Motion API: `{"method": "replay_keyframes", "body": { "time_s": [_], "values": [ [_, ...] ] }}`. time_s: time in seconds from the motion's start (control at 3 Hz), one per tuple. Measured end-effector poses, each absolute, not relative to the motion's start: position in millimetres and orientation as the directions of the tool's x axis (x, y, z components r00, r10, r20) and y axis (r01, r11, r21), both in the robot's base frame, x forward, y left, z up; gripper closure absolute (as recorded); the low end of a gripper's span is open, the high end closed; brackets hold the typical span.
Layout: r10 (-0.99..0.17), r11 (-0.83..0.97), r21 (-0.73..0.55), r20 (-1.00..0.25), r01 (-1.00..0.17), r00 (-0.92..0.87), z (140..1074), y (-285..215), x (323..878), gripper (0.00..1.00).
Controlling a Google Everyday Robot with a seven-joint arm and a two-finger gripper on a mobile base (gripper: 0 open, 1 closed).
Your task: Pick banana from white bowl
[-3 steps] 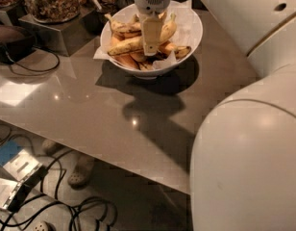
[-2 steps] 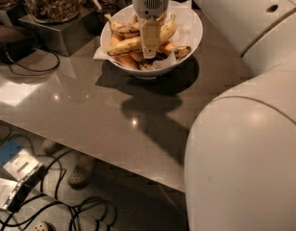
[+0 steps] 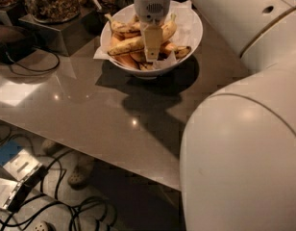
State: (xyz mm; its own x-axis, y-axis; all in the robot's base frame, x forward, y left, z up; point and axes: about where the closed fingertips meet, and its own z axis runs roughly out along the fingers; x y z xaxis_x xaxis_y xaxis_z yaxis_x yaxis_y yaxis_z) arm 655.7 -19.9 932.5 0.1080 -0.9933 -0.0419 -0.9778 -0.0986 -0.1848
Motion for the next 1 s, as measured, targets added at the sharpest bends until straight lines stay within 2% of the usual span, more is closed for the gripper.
{"method": "replay_keyframes", "body": {
  "time_s": [0.33,1.0],
  "values": [
    [-0.994,-0.096,-0.160,-0.038,-0.982,0.103,916.6,-25.6,657.0,0.52],
    [-0.992,-0.094,-0.210,-0.062,-0.973,0.109,915.9,-16.0,671.1,0.97]
  ]
}}
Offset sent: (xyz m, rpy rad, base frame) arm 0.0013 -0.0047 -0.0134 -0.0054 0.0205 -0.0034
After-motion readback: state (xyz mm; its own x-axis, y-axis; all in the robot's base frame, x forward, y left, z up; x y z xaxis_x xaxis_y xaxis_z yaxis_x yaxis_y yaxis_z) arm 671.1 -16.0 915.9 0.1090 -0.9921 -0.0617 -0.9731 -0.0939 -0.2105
